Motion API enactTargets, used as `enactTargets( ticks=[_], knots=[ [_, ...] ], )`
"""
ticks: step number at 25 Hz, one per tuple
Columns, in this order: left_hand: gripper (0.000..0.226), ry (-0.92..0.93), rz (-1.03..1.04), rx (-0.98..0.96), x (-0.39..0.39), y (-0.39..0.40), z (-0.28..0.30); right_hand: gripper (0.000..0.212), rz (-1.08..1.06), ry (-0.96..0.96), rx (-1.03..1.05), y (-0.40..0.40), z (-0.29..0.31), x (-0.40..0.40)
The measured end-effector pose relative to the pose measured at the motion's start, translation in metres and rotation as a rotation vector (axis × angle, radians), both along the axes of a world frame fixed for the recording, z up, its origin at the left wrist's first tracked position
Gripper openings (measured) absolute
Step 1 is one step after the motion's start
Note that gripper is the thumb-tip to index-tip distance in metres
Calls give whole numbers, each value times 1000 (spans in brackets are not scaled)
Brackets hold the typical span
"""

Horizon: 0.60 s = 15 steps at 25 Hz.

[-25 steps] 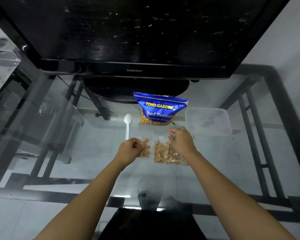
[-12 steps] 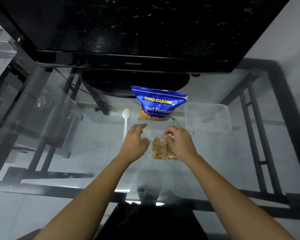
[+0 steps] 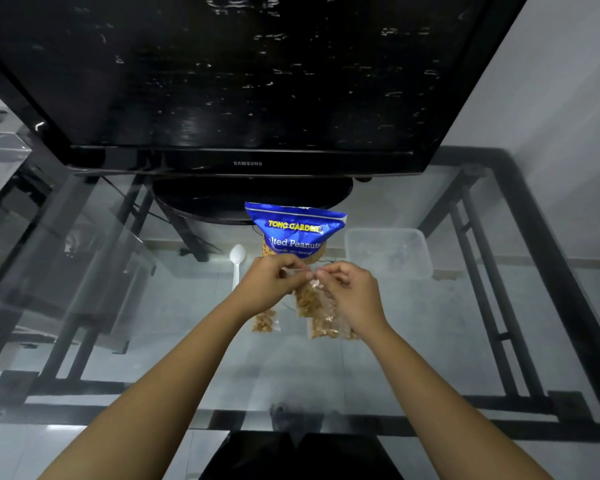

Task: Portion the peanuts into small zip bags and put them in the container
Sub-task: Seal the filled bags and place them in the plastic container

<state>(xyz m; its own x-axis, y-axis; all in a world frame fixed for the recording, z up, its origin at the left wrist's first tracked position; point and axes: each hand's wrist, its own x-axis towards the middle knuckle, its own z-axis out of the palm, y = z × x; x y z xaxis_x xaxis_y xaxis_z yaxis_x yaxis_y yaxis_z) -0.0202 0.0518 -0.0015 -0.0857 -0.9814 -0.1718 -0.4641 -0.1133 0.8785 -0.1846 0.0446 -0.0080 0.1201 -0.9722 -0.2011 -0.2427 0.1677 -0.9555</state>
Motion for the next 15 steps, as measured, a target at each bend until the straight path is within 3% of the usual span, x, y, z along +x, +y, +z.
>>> enactTargets(
  ticks=[5, 10, 12, 15],
  knots=[
    [17, -310, 20, -162, -3, -9, 18, 4, -50, 179, -149, -10, 15, 6],
    [16, -309, 54, -138, 15, -5, 14, 3, -34, 157, -121, -15, 12, 5],
    [15, -133, 121, -97, 16, 3, 10, 9, 11, 67, -20, -18, 11, 5],
    [12, 398, 162, 123, 9, 20, -6, 12, 43, -268, 257, -22, 9, 7]
  ],
)
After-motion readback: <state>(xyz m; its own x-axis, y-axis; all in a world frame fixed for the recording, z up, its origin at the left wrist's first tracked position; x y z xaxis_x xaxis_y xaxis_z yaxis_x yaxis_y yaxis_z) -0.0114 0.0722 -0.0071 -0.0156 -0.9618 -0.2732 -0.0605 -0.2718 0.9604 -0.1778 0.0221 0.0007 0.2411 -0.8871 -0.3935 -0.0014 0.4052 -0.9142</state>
